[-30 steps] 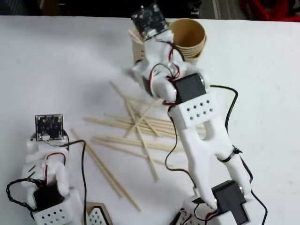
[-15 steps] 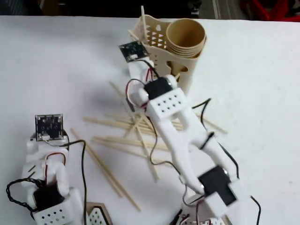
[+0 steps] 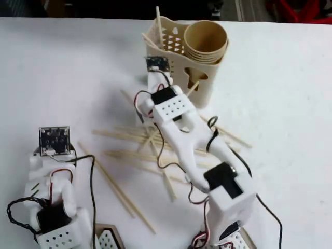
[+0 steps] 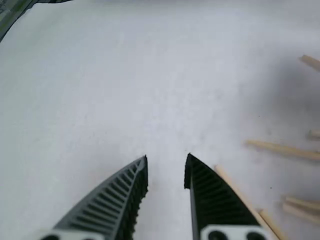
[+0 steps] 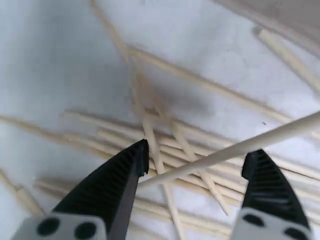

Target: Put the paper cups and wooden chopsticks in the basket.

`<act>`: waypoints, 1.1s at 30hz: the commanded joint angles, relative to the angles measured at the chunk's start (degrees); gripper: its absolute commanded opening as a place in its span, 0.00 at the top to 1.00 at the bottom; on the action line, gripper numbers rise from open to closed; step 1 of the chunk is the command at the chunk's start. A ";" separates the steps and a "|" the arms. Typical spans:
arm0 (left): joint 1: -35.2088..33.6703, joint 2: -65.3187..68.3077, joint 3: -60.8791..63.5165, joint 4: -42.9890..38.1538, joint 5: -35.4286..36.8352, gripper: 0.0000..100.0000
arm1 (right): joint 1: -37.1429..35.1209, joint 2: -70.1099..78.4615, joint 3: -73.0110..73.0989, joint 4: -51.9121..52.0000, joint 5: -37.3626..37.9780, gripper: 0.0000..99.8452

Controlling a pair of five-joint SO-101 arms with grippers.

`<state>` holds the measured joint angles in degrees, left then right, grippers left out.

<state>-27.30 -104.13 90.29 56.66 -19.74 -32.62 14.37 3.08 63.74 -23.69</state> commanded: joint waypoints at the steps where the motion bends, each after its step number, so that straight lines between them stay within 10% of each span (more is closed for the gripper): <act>1: -0.66 -0.57 -0.18 -1.67 0.26 0.86 | 2.42 1.71 -2.02 -2.33 -2.55 0.70; 10: -0.66 -0.57 -0.18 -1.67 0.26 0.86 | 4.26 -1.54 -1.67 -1.89 -1.85 0.97; 33: -0.66 -0.57 -0.18 -1.67 0.18 0.86 | 3.91 -25.98 -2.11 10.59 3.69 0.98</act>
<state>-27.30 -104.13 90.29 56.66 -19.74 -28.92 -4.62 3.08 74.20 -20.79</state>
